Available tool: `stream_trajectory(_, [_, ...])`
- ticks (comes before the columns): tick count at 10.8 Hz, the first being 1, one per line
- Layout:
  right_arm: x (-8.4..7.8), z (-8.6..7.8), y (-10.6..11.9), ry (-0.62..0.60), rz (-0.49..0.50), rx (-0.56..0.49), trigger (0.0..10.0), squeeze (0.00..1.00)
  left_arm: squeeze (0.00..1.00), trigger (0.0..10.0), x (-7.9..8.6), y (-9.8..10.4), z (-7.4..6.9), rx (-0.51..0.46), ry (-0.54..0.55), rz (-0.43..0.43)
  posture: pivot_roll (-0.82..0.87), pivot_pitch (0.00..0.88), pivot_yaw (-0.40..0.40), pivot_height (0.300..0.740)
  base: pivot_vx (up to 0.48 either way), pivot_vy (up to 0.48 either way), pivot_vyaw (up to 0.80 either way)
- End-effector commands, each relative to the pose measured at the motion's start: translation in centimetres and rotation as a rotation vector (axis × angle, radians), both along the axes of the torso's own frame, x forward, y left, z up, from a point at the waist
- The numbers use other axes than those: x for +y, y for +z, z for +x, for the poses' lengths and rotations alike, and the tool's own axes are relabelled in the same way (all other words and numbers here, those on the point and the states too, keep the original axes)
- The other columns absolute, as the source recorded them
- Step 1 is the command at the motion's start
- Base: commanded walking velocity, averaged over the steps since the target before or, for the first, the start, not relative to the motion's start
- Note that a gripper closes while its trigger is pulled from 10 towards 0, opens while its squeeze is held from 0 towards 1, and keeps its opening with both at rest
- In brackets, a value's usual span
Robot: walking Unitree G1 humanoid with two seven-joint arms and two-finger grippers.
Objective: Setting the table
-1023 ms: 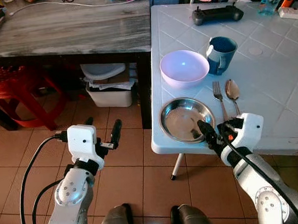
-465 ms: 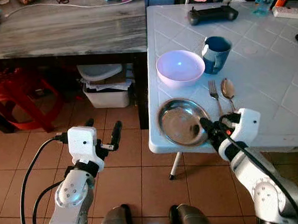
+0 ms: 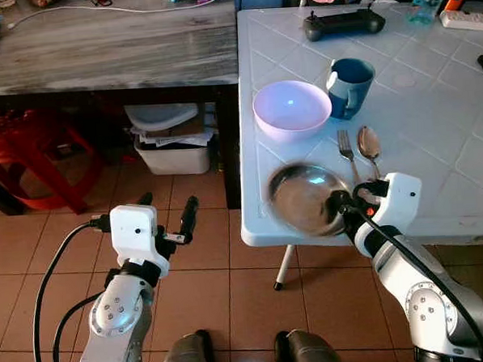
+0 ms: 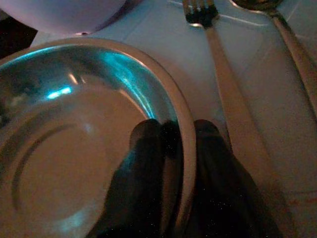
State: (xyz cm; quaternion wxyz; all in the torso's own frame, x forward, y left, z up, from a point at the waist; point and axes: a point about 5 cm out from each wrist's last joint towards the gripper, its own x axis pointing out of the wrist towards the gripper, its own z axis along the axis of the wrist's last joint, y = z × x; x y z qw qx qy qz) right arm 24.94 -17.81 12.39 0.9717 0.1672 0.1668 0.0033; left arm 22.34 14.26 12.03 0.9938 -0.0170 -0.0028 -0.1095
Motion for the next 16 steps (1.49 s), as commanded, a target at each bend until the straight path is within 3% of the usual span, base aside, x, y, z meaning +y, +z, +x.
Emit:
stream_trajectory(1, [-0.8, -0.4, -1.6, -0.046, -0.045, 0.091, 0.0, 0.0, 0.0, 10.0, 0.1, -0.1, -0.1, 0.009, -0.003, 0.011, -0.04, 0.151, 0.029, 0.74, 0.0, 0.0, 0.0])
stream_trajectory(3, [-1.2, -0.3, -1.5, -0.083, -0.054, 0.076, 0.0, 0.0, 0.0, 10.0, 0.3, -0.2, -0.1, 0.01, -0.001, 0.013, -0.04, 0.145, 0.031, 0.74, 0.0, 0.0, 0.0])
stream_trajectory(6, [-0.4, 0.9, 0.2, -0.086, -0.031, -0.066, 0.0, 0.0, 0.0, 10.0, 0.2, -0.3, -0.1, 0.019, -0.004, -0.009, -0.03, 0.126, 0.03, 0.74, 0.0, 0.1, 0.0])
stream_trajectory(8, [-0.3, 2.2, 1.7, -0.122, -0.018, -0.173, 0.0, 0.0, 0.0, 10.0, -0.3, -0.1, 0.2, 0.015, -0.032, -0.052, -0.03, 0.114, 0.026, 0.74, 0.0, 0.48, 0.0])
stream_trajectory(11, [0.5, 3.0, 2.1, -0.108, -0.028, -0.233, 0.0, 0.0, 0.0, 10.0, 0.4, -0.5, 1.2, 0.005, 0.009, -0.059, -0.04, 0.091, 0.015, 0.74, 0.0, 0.48, 0.0])
stream_trajectory(16, [0.5, 3.6, 2.6, -0.115, -0.057, -0.289, 0.0, 0.0, 0.0, 10.0, 0.5, 0.1, 2.2, -0.05, 0.014, 0.011, -0.05, 0.071, 0.021, 0.74, 0.0, 0.478, 0.0])
